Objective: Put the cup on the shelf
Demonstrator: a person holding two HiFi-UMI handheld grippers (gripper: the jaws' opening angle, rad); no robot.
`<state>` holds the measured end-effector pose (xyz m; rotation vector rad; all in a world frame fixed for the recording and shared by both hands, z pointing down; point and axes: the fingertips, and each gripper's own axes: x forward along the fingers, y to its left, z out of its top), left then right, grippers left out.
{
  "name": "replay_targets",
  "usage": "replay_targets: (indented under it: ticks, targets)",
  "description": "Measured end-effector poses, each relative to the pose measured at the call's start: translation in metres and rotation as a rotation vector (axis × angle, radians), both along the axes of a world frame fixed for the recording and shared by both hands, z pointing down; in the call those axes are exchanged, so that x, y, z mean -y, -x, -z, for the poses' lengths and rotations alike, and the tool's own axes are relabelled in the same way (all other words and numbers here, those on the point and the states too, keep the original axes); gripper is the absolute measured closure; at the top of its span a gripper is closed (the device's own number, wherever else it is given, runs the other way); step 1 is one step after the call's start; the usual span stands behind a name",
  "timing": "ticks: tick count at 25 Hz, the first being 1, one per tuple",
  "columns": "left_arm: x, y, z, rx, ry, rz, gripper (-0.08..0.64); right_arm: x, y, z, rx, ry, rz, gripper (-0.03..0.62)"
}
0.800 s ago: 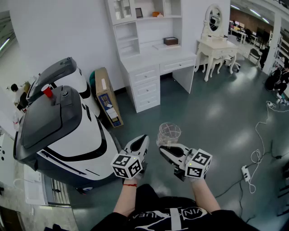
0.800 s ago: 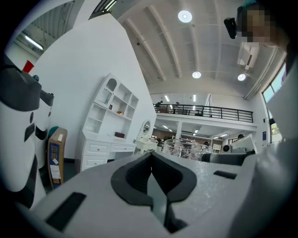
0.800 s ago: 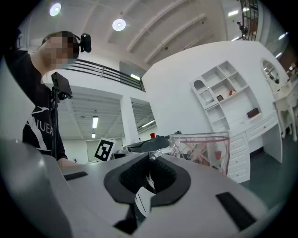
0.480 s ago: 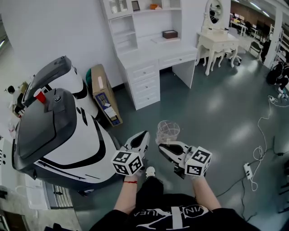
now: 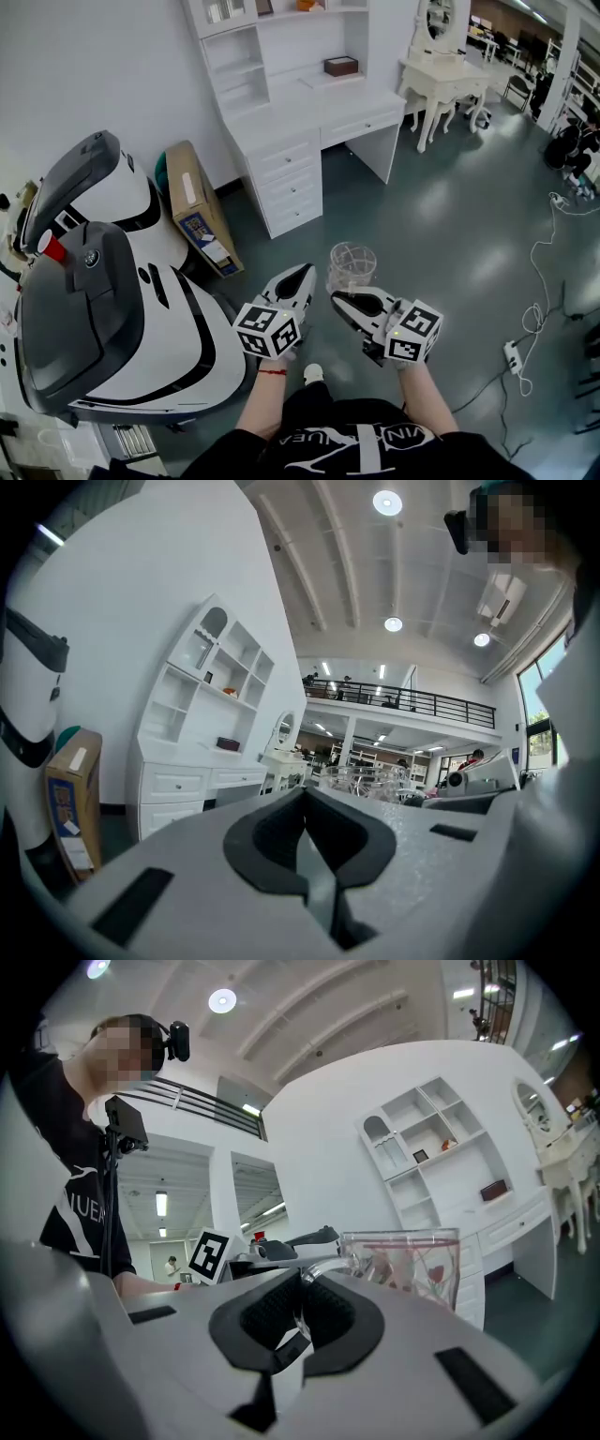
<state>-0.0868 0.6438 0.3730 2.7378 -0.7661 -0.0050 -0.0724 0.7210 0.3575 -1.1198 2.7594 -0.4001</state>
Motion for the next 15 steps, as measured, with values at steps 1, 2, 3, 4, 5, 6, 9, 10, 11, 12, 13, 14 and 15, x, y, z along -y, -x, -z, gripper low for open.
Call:
replay_targets:
  ticks: [1,2,3,4,5,6,9,10,11,12,13,14,15]
  targets:
    - [0.013,-0.001,-0.002,0.004,0.005,-0.004,0.552,0.012,0.000,-0.002,-0.003,0.007,-0.004,0.584]
    - [0.026,-0.002,-0.004,0.005,0.009,-0.008,0.552,0.025,0.000,-0.004,-0.005,0.011,-0.008,0.584]
    - [0.040,-0.003,-0.005,0.006,0.013,-0.013,0.552,0.037,0.000,-0.005,-0.006,0.014,-0.011,0.584]
    - [0.053,-0.004,-0.005,0.005,0.015,-0.018,0.552,0.050,0.000,-0.005,-0.005,0.016,-0.016,0.584]
    - [0.066,-0.005,-0.005,0.003,0.017,-0.024,0.552,0.063,0.000,-0.005,-0.002,0.016,-0.020,0.584]
    - [0.078,-0.006,-0.005,0.002,0.018,-0.031,0.552,0.075,0.000,-0.005,0.002,0.016,-0.025,0.584]
    - [0.115,-0.009,-0.007,0.009,0.016,-0.049,0.552,0.115,-0.004,-0.006,0.019,0.015,-0.040,0.584]
    - [0.128,-0.010,-0.009,0.014,0.013,-0.052,0.552,0.129,-0.005,-0.006,0.024,0.014,-0.045,0.584]
    - [0.141,-0.009,-0.010,0.019,0.010,-0.052,0.552,0.142,-0.007,-0.006,0.030,0.012,-0.050,0.583]
    - [0.153,-0.009,-0.010,0.019,0.008,-0.049,0.552,0.153,-0.008,-0.006,0.037,0.010,-0.054,0.584]
    - [0.165,-0.008,-0.010,0.014,0.009,-0.044,0.552,0.164,-0.008,-0.006,0.043,0.007,-0.055,0.584]
    - [0.176,-0.008,-0.011,0.006,0.013,-0.039,0.552,0.174,-0.008,-0.005,0.049,0.004,-0.055,0.584]
    - [0.186,-0.009,-0.011,-0.001,0.018,-0.036,0.552,0.182,-0.008,-0.005,0.052,0.003,-0.052,0.584]
